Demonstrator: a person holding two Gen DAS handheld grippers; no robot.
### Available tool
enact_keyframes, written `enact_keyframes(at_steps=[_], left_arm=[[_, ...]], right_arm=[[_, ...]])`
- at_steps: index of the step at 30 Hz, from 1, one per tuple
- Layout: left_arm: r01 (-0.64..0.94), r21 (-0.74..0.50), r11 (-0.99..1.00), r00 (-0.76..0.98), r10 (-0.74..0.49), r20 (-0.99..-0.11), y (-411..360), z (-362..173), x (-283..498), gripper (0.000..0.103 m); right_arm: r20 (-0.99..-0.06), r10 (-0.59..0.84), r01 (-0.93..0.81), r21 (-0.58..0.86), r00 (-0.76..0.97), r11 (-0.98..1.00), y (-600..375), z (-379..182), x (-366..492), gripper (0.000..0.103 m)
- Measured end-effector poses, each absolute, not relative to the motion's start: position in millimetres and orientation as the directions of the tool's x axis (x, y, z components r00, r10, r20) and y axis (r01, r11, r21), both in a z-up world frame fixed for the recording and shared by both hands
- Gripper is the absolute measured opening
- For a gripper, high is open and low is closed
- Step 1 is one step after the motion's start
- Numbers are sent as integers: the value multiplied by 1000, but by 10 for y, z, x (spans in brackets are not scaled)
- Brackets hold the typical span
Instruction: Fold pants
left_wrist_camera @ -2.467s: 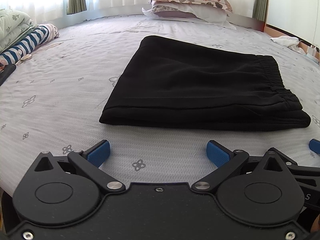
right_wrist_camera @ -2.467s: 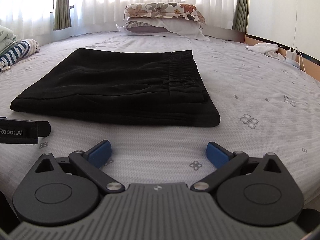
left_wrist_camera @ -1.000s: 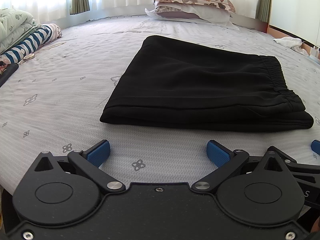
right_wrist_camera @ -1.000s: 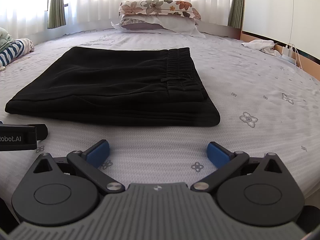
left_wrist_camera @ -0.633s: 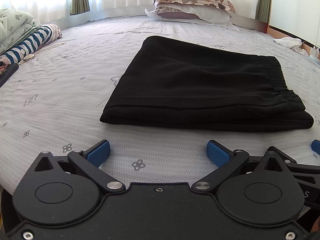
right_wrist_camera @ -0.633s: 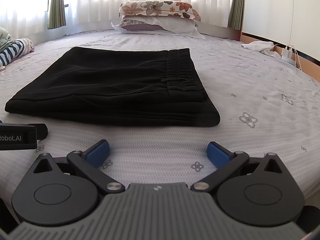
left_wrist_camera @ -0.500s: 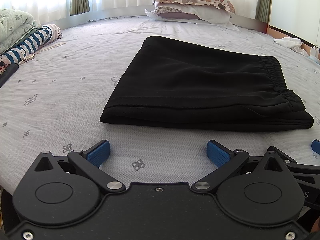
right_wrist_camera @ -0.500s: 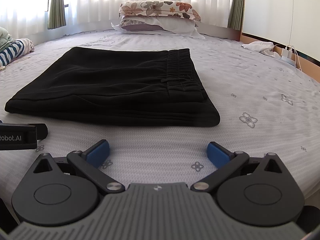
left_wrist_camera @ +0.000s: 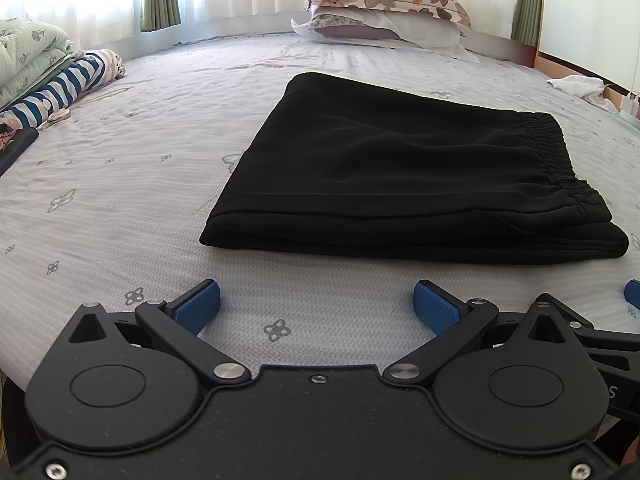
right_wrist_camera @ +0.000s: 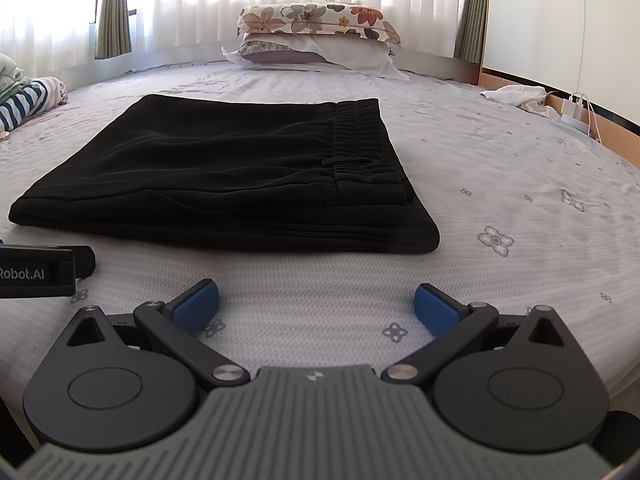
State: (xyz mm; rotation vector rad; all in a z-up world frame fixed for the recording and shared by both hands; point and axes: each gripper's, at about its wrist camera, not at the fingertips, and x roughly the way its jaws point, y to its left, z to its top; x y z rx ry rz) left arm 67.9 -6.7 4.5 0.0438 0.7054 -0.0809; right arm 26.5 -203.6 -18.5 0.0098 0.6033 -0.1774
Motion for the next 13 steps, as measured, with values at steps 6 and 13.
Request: enact_keyframes(at_steps=[6, 13], left_arm=[[90, 15, 996, 760, -59, -648, -71, 47, 671, 103], [93, 17, 995, 769, -61, -637, -62, 34, 668, 103]], right_arm=[[-563, -165, 170, -43, 810, 985, -2031, -185, 261, 103], [-559, -166, 170, -45, 812, 984, -2020, -186, 256, 103]])
